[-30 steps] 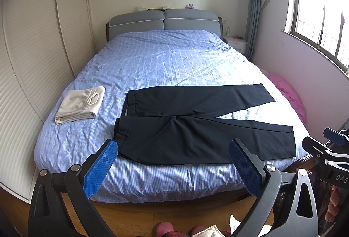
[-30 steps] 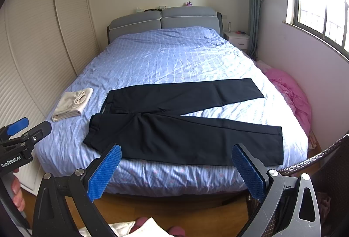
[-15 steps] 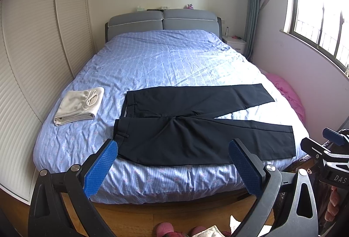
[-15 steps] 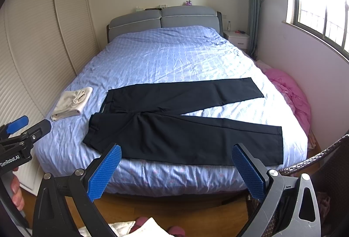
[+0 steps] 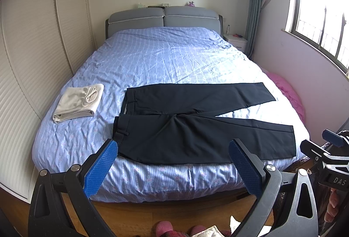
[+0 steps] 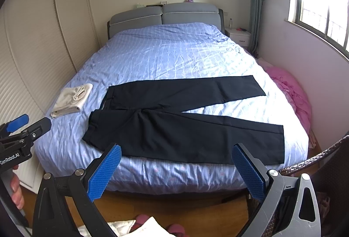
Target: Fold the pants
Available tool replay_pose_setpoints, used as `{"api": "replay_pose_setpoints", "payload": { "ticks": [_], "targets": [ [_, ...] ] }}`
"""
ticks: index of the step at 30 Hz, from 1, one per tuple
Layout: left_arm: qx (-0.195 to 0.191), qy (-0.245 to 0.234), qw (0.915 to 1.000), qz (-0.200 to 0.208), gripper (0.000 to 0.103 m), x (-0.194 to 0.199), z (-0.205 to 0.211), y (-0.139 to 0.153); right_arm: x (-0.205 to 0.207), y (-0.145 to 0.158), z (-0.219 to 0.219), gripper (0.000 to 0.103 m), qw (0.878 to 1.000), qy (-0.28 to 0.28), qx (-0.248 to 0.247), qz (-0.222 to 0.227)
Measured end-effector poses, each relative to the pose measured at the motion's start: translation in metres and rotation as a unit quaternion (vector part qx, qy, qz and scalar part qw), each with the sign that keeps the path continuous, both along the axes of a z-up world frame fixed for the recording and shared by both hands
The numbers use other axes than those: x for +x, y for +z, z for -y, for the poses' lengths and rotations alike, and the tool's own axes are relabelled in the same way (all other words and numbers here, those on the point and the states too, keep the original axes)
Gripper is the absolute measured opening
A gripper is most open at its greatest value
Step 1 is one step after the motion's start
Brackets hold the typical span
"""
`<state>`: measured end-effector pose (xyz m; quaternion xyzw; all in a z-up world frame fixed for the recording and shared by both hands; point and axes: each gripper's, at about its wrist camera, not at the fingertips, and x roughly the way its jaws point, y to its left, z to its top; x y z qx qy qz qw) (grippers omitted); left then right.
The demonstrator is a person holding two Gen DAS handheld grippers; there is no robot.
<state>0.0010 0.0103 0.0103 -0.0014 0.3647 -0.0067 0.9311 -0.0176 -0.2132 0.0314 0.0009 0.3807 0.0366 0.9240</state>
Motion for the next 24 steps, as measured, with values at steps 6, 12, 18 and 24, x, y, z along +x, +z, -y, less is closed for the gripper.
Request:
{"api": "replay_pose_setpoints", "payload": {
  "ticks": [6, 12, 18, 24],
  "targets": [
    [-0.006, 0.015, 0.9998, -0.010, 0.103, 0.004, -0.008, -0.012, 0.007, -0.007, -0.005, 0.102, 1.000, 0.006, -0.001, -0.014],
    [-0.003, 0.049, 0.9982, -0.034, 0.103, 0.004, -0.028, -0.035, 0.019, -0.030, -0.016, 0.102, 0.999, 0.021, 0.011, -0.040],
    [-0.007, 0.088, 0.9932, -0.075, 0.103, 0.018, -0.071, -0.073, 0.041, -0.069, -0.044, 0.102, 0.996, 0.045, 0.014, -0.072],
    [-0.017, 0.091, 0.9888, -0.117, 0.103, 0.058, -0.118, -0.137, 0.075, -0.123, -0.084, 0.102, 0.994, 0.049, 0.032, -0.094]
  ]
}}
